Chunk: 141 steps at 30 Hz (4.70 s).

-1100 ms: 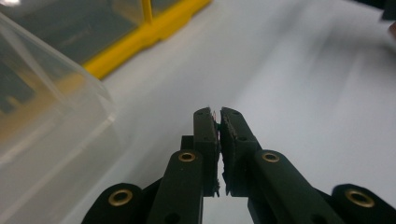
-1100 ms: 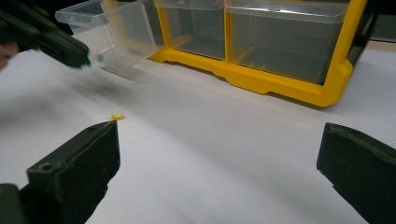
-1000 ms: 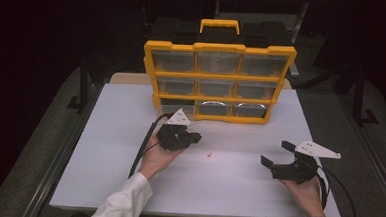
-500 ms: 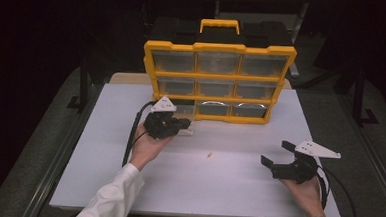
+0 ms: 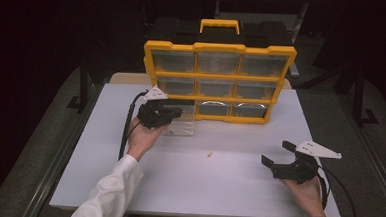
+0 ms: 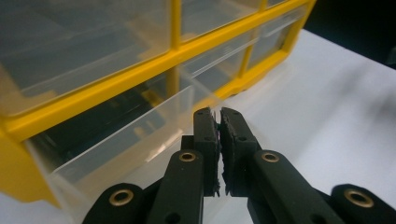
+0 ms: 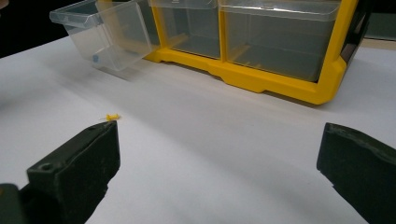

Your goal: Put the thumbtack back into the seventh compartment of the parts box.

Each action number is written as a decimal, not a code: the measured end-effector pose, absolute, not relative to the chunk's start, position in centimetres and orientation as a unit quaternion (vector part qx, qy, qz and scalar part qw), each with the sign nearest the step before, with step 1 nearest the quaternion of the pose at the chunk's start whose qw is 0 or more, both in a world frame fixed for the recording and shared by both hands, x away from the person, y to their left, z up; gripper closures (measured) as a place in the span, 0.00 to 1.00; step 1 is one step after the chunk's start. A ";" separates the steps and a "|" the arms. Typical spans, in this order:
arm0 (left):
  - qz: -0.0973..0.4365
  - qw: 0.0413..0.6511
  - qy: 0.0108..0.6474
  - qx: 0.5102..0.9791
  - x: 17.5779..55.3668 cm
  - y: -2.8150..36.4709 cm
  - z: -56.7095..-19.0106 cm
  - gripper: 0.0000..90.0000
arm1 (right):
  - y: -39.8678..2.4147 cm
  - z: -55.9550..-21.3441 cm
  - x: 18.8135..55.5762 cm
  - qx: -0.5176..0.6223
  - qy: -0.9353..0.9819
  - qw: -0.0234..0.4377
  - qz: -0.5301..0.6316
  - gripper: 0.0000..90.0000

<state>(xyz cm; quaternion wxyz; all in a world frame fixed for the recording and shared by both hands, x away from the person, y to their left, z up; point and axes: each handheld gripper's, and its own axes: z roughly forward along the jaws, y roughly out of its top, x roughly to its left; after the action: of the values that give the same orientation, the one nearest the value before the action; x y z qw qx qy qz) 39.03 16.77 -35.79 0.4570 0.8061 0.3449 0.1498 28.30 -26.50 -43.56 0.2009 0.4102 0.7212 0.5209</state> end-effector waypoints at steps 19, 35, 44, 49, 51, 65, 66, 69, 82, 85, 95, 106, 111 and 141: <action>0.155 0.429 0.387 0.802 41.0 17.7 -37.0 0.72 | -26.5 -43.6 28.4 0.411 0.723 0.200 0.519 0.00; 0.147 0.437 0.361 0.810 38.8 16.2 -35.5 0.00 | -26.5 -43.6 28.4 0.411 0.722 0.202 0.518 0.00; 0.126 0.457 0.352 0.807 37.5 14.2 -35.9 0.00 | -26.5 -43.6 28.4 0.409 0.723 0.201 0.519 0.00; 0.126 0.460 0.342 0.809 36.8 12.8 -36.1 0.00 | -26.5 -43.6 28.4 0.409 0.723 0.201 0.520 0.00; 0.131 0.456 0.336 0.814 36.6 12.2 -36.2 0.00 | -26.5 -43.6 28.4 0.409 0.723 0.201 0.520 0.00; 0.136 0.443 0.321 0.826 35.0 10.6 -37.4 0.00 | -26.5 -43.6 28.3 0.408 0.722 0.201 0.521 0.00; 0.137 0.443 0.319 0.827 34.9 10.5 -37.3 0.00 | -26.5 -43.5 28.3 0.408 0.722 0.201 0.521 0.00; 0.138 0.444 0.314 0.828 34.5 10.0 -37.4 0.00 | -26.5 -43.5 28.3 0.408 0.722 0.201 0.521 0.00; 0.131 0.421 0.277 0.854 32.8 7.0 -38.6 0.00 | -26.5 -43.5 28.3 0.407 0.722 0.201 0.522 0.00; 0.127 0.419 0.274 0.857 32.6 6.5 -39.0 0.00 | -26.5 -43.5 28.3 0.407 0.723 0.200 0.521 0.00; 0.111 0.407 0.264 0.868 32.2 5.3 -40.2 0.00 | -26.5 -43.5 28.3 0.406 0.724 0.199 0.521 0.00; 0.092 0.399 0.274 0.870 32.5 5.0 -42.4 0.07 | -26.5 -43.5 28.2 0.406 0.723 0.202 0.522 0.00; 0.089 0.398 0.282 0.869 32.5 5.1 -42.8 0.15 | -26.5 -43.5 28.2 0.406 0.723 0.201 0.521 0.00; 0.112 0.367 0.330 0.863 34.7 5.9 -44.9 0.74 | -26.5 -43.5 28.2 0.405 0.725 0.200 0.520 0.00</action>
<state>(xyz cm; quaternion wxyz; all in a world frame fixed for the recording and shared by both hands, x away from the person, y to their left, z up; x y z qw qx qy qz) 34.74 5.94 -44.86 0.3669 0.8625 0.3298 0.1124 28.23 -26.46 -43.52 0.2001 0.4053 0.7248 0.5199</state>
